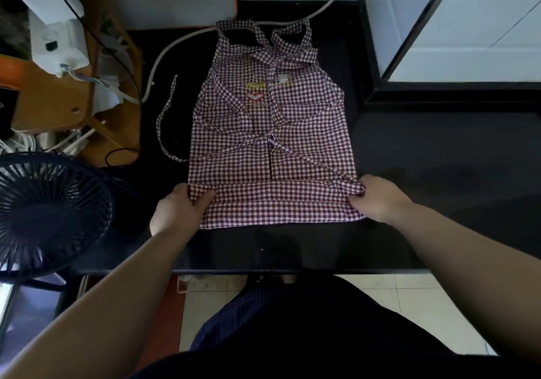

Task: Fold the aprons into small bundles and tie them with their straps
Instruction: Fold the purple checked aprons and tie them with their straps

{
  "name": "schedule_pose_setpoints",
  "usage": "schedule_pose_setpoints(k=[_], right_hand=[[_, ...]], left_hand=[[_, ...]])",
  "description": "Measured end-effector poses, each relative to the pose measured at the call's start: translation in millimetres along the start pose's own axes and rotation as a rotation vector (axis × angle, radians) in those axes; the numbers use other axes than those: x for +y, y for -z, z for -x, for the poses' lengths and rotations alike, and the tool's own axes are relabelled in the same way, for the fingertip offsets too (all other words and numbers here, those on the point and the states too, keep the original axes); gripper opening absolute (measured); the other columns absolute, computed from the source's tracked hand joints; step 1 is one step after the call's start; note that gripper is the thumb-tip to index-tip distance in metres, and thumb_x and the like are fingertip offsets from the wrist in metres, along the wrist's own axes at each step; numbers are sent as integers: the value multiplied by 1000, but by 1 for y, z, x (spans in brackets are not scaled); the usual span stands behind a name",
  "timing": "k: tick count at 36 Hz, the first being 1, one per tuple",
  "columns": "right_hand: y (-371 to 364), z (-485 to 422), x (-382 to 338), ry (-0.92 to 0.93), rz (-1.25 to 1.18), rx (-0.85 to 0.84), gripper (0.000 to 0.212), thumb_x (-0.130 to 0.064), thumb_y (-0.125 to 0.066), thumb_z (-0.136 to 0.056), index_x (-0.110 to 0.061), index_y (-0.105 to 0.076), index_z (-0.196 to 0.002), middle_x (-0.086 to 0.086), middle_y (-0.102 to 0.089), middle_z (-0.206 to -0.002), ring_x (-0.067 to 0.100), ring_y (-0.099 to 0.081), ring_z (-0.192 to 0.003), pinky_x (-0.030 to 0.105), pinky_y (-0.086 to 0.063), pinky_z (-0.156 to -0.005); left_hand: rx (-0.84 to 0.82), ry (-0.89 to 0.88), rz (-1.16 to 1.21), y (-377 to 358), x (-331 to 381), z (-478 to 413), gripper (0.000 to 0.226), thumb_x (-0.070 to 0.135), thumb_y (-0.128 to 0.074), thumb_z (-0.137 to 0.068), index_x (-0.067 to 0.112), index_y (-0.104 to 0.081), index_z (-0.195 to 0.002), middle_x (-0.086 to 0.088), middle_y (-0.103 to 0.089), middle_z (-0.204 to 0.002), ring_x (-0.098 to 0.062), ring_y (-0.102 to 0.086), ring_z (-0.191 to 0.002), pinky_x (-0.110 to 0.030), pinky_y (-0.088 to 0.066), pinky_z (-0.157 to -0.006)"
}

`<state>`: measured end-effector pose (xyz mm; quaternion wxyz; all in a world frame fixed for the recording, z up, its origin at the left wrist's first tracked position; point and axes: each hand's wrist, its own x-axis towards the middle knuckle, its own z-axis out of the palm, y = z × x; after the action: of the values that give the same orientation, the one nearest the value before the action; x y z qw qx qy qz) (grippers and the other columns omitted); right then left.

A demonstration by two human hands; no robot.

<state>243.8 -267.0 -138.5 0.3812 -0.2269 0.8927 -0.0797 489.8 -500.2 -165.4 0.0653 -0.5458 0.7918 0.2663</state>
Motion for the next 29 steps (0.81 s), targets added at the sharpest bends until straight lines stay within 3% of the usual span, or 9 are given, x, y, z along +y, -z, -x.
schedule_pose_setpoints(k=[3, 6, 10, 12, 16, 19, 23, 27, 29], right_hand=[[1, 5, 0, -45, 96, 27, 56, -38, -54, -90, -22, -35, -141, 4, -54, -131, 25, -57, -109, 37, -50, -89], [2, 8, -6, 1, 258, 91, 78, -42, -56, -89, -34, -9, -151, 5, -40, -147, 29, -51, -122, 43, -49, -94], [-6, 8, -20, 168, 419, 66, 63, -29, -54, -91, -35, -25, -147, 8, -32, -148, 31, -46, -126, 42, -45, -102], [-7, 8, -19, 177, 400, 1, 48, -28, -54, -90, -31, -44, -137, 5, -41, -141, 26, -49, -121, 36, -44, -100], [1, 11, -13, 101, 417, -70, 30, -40, -47, -91, -23, -56, -115, -1, -57, -118, 18, -54, -99, 29, -44, -81], [1, 14, -15, 115, 549, 52, 34, -44, -45, -89, -23, -55, -115, -1, -57, -115, 20, -55, -101, 34, -45, -82], [-2, 14, -28, 226, 393, 125, 41, -37, -49, -91, -23, -51, -129, 1, -47, -133, 23, -49, -118, 35, -46, -93], [-4, 8, -44, 277, 302, 104, 38, -37, -46, -96, -25, -55, -130, 3, -16, -153, 25, -40, -130, 35, -41, -103], [-3, -2, -45, 241, 352, 67, 35, -36, -44, -97, -22, -60, -124, 5, -19, -152, 25, -46, -124, 36, -44, -100]], left_hand=[[76, 4, -91, -2, 6, 10, 56, 54, -53, -90, 10, -44, -123, -14, -58, -112, -33, -56, -94, -39, -44, -65], [212, -193, -106, -4, 8, 17, 55, 31, -65, -89, 12, -44, -136, -19, -44, -134, -41, -43, -119, -52, -40, -91], [80, -504, -113, -12, 8, 18, 40, 4, -60, -87, 17, -64, -125, -9, -57, -125, -35, -49, -116, -48, -38, -95], [-50, -470, 24, -11, 10, 20, 33, 5, -56, -90, 18, -67, -118, 2, -57, -119, -23, -48, -117, -33, -39, -97], [-284, -352, 96, -2, 11, 18, 23, 11, -62, -87, 33, -67, -95, 13, -57, -106, -4, -56, -93, -10, -41, -72], [-356, -331, -5, 4, 19, 20, 23, 21, -65, -83, 41, -58, -88, 15, -58, -101, -11, -59, -99, -28, -49, -87], [-245, -377, -646, 21, 45, 16, 45, 50, -65, -78, 35, -53, -118, 3, -43, -132, -26, -34, -130, -53, -22, -109], [-221, -417, -460, 27, 53, -1, 50, 59, -55, -86, 38, -50, -131, 0, -12, -158, -27, -6, -145, -53, -6, -117], [-278, -385, -457, 26, 50, -10, 54, 63, -44, -90, 38, -45, -138, 1, -5, -161, -24, 0, -147, -53, -4, -118]])
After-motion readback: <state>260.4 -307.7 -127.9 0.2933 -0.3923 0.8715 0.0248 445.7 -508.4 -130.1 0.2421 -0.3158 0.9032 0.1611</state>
